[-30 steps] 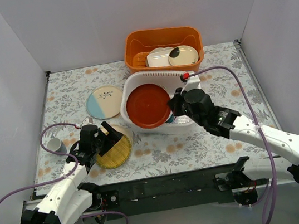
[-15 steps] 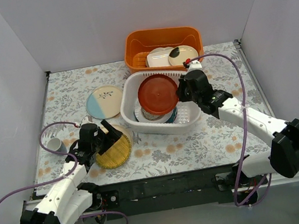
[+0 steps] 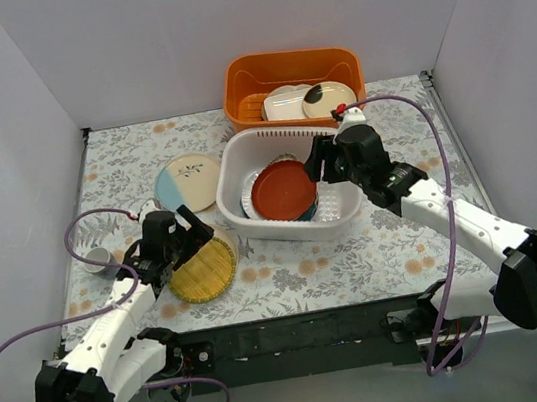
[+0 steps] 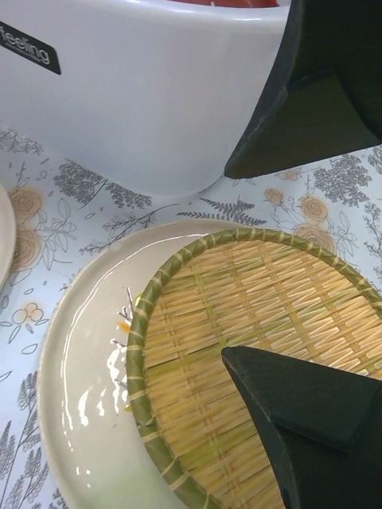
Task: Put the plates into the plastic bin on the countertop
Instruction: Place the plate in the plastic bin, then pick up the plate at the center of the board.
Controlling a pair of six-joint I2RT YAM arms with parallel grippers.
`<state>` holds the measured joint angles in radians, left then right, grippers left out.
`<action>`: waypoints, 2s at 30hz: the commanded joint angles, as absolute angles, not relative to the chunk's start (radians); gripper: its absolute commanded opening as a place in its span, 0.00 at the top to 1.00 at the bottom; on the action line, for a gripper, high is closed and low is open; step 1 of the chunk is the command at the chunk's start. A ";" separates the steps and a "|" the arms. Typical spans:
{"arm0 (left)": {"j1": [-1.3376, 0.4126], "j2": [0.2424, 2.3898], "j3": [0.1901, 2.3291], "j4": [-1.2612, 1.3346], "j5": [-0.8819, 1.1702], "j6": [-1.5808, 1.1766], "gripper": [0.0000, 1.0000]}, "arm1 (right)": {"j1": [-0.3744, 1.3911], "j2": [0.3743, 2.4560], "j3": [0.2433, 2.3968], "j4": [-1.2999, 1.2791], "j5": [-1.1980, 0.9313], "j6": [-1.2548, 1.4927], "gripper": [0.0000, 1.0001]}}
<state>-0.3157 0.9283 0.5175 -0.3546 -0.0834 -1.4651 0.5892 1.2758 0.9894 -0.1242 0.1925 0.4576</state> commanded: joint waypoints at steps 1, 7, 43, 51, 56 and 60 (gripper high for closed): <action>-0.316 0.953 0.584 -0.380 -0.182 -1.450 0.12 | 0.594 1.177 0.962 -0.078 0.112 0.454 0.29; -0.305 1.049 0.658 -0.400 -0.273 -1.427 0.10 | 0.707 1.086 0.881 -0.086 0.110 0.494 0.22; -0.163 1.207 0.457 -0.177 0.043 -1.379 0.12 | 1.293 1.259 0.558 0.311 0.242 0.819 0.22; -0.169 1.140 0.394 -0.167 0.087 -1.402 0.14 | 1.328 1.387 0.546 0.431 0.245 0.880 0.23; -0.173 1.101 0.370 -0.172 0.109 -1.408 0.14 | 1.338 1.439 0.529 0.494 0.284 0.913 0.23; -0.186 1.069 0.351 -0.170 0.123 -1.427 0.14 | 1.336 1.448 0.512 0.526 0.330 0.948 0.23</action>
